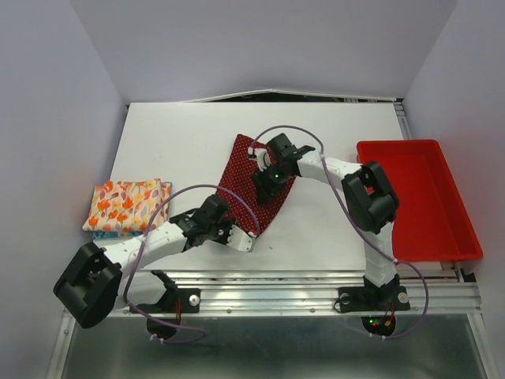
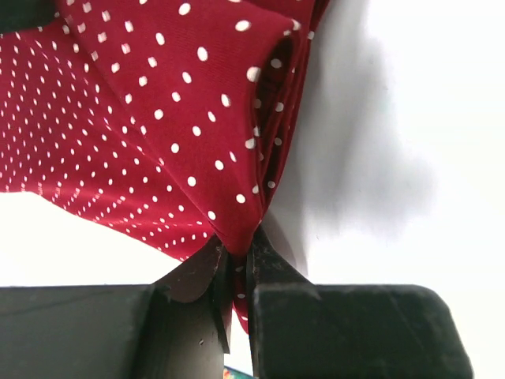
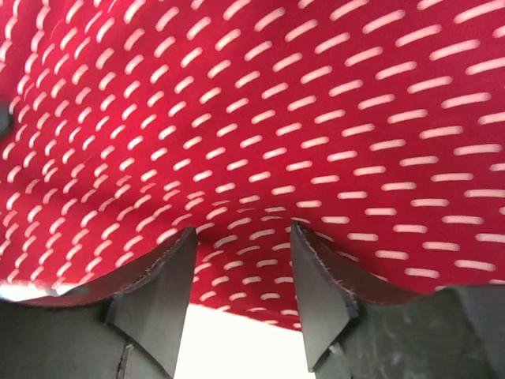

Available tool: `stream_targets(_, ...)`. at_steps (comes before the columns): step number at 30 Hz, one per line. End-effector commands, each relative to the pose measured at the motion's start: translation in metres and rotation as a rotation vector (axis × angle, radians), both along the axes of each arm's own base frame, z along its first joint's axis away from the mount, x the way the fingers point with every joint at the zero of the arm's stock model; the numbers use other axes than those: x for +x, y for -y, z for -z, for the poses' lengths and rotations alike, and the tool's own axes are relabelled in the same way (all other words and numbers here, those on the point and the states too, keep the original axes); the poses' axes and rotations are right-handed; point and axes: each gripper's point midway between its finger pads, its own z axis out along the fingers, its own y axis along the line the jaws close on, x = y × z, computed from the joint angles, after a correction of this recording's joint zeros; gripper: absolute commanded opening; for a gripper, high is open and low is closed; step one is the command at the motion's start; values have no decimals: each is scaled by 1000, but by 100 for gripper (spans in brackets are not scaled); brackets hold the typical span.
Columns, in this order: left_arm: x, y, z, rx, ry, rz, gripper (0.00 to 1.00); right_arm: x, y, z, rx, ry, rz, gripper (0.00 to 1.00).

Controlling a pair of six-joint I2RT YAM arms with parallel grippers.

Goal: Fold and stack the skirts
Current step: Fold the skirt

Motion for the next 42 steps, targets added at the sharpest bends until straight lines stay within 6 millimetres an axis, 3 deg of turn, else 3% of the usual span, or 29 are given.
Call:
stream_targets(1, -23, -4, -6, 19, -138, -1, 0, 61, 0, -33, 46, 110, 108, 58)
stream_targets(7, -32, 1, -18, 7, -231, -23, 0, 80, -32, -56, 211, 56, 141, 61)
stream_targets(12, -34, 4, -25, 13, -281, -50, 0, 88, -59, -59, 370, -5, 172, 63)
stream_targets(17, -32, 12, -37, -15, -303, -73, 0, 75, -79, -57, 531, -177, 184, 61)
stream_targets(22, -34, 13, -43, -18, -321, -80, 0, 76, -91, -73, 682, -171, 159, 56)
stream_targets(27, -32, 12, -54, -4, -311, -76, 0, 76, -95, -40, 629, -199, 160, 50)
stream_targets(30, -29, 16, -67, -26, -307, -84, 0, 64, -99, -18, 582, -227, 177, 48)
stream_targets(32, -25, 19, -78, -43, -293, -91, 0, 44, -105, 0, 550, -251, 166, 47)
stream_targets(36, -20, 21, -96, -56, -270, -101, 0, 15, -110, 18, 509, -281, 146, 46)
stream_targets(39, -15, 22, -110, -65, -249, -116, 0, -11, -115, 21, 497, -314, 122, 45)
stream_targets(42, -7, 24, -120, -74, -217, -125, 0, -35, -124, 6, 518, -324, 87, 45)
